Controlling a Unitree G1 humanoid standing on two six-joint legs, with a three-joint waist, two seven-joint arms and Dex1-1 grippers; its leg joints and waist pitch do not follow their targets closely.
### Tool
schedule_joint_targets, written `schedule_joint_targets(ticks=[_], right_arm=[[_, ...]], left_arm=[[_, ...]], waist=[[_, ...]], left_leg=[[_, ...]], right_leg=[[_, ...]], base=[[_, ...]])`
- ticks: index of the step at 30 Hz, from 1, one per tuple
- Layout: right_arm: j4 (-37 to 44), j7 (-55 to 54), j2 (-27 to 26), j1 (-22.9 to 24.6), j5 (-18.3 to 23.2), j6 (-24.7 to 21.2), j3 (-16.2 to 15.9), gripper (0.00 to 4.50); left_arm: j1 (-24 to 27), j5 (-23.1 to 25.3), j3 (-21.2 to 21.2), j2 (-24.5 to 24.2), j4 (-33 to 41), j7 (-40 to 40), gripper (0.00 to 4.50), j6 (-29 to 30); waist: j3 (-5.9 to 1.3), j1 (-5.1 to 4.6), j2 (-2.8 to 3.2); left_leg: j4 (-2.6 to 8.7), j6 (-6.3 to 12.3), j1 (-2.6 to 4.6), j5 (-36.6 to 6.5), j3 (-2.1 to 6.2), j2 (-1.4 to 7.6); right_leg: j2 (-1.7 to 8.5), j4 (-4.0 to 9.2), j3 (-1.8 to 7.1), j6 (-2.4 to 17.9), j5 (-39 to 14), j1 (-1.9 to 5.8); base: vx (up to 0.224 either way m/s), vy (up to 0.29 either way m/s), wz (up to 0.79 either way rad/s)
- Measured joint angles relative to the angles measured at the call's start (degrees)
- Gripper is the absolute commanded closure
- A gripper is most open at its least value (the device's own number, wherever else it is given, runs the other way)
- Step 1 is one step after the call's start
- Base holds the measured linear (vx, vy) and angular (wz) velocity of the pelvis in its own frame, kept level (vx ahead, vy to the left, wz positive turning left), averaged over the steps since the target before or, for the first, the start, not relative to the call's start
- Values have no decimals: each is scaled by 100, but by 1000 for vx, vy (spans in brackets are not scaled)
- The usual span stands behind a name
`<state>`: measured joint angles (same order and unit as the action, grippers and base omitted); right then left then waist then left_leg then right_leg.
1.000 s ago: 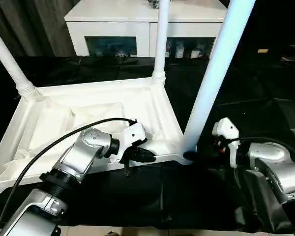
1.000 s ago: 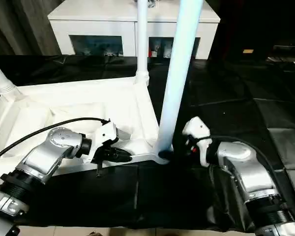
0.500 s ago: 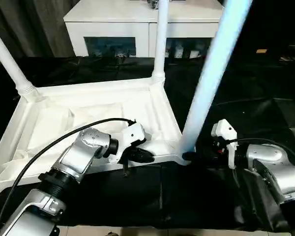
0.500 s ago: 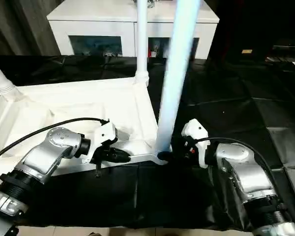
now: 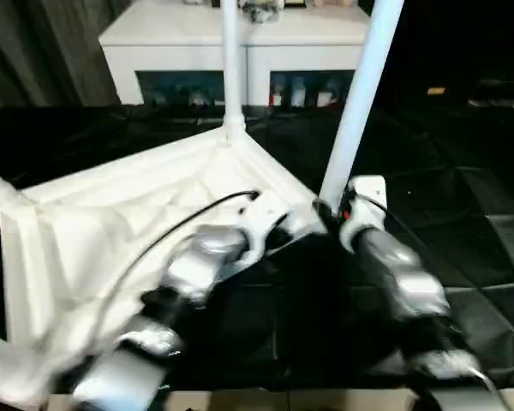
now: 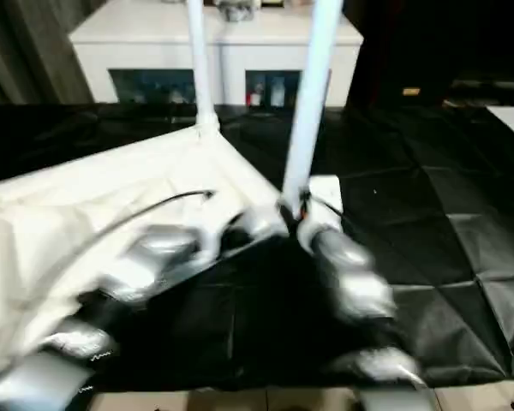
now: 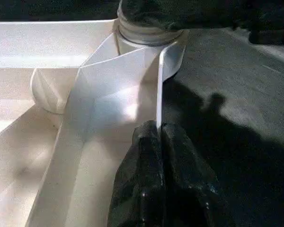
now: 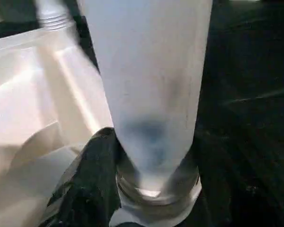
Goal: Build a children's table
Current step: Rotate leg to tighten
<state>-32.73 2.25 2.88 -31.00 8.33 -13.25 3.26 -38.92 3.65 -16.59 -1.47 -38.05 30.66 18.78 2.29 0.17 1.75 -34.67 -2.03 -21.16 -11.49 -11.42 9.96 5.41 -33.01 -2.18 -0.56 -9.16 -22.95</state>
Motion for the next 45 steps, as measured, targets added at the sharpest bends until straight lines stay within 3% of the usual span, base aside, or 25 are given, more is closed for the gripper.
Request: schedule_joint_targets(ticks=[3,6,12,15,18,21,25,32,45], right_arm=[[-99,-26,0,-24,-109,214,-47,241],[-42,83,78,45,-202,354,-68,175],[585,672,519,375,-240,208,-362,128],[1107,1633,1171,622,-195,35,-604,128],[1759,2943,1940,1050,136,-152,-716,128],[2082,3874,2544,1373,352,-218,-776,128],[2594,5246,3308,1794,580,-391,-1239,128],[2067,5071,2925,1344,272,-275,-1324,128],[1537,4937,2487,1123,261,103,-1255,128]], left_arm=[[-1,0,-1,10,-62,-28,450,-174],[0,-6,-9,-22,-61,45,450,-260],[133,-53,-73,-376,261,595,450,-430],[325,-158,-196,-683,608,1133,450,-529],[495,-257,-261,-1023,853,1731,450,-667],[557,-337,-235,-1378,930,2147,450,-737],[701,-447,-255,-1691,1198,2796,450,-650],[713,-506,-368,-1807,1324,3065,450,-574],[770,-510,-383,-1865,1526,3191,450,-495]], waist=[[0,0,0],[1,9,2],[10,16,18],[10,75,18],[13,189,24],[13,180,25],[16,163,31],[17,162,28],[17,178,25]], left_leg=[[1,0,-11,0,1,0],[4,0,-24,0,1,1],[12,18,-67,11,2,7],[11,34,-96,20,1,10],[11,34,-92,20,0,12],[6,30,-79,17,-3,12],[5,13,-64,8,-4,11],[3,12,-68,9,-4,11],[-8,40,-85,24,-6,13]], right_leg=[[0,-1,-1,21,13,-7],[0,-3,-4,31,21,-18],[-2,-5,-14,25,17,-60],[-4,-10,-18,26,17,-88],[-3,-9,-17,26,16,-84],[-3,-11,-11,27,18,-72],[-2,-12,-8,28,19,-59],[-2,-15,-7,34,23,-62],[-1,-23,-10,34,22,-75]], base=[[0,0,0],[0,0,0],[0,0,0],[0,0,0],[0,0,0],[0,0,0],[0,0,0],[0,0,0],[0,0,0]])
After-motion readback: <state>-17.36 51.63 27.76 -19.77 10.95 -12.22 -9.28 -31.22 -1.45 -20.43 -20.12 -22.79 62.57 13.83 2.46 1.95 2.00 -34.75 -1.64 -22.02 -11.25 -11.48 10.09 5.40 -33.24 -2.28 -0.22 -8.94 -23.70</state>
